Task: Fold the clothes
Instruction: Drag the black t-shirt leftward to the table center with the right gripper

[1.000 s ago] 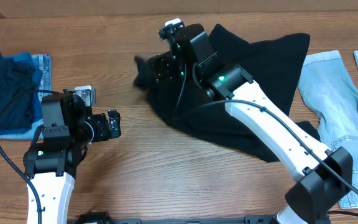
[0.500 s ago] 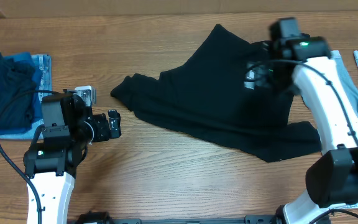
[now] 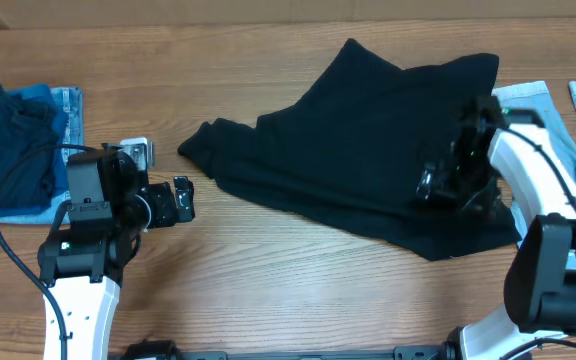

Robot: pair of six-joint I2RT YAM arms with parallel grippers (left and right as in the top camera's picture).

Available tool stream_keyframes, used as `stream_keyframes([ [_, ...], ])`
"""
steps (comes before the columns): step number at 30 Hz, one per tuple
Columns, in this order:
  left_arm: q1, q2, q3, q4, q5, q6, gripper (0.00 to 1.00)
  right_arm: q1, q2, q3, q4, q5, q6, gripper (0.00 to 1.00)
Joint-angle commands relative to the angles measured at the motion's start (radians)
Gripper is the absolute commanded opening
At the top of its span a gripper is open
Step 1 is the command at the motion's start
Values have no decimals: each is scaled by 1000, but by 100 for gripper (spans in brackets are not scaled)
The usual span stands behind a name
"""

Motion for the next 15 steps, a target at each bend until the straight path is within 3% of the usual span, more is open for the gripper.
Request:
stream_keyframes([
  [1,-6,3,27,3,12,2,100,1,-20,-119,114,-54,31,100],
  [7,-6,3,27,6,12,2,100,2,-20,-273,313,-167,44,100],
  [11,-7,3,27,6,12,2,100,10,-20,-290,317,-244,44,100],
  [15,-6,3,27,6,12,2,100,65,-20,-290,304,-473,43,100],
])
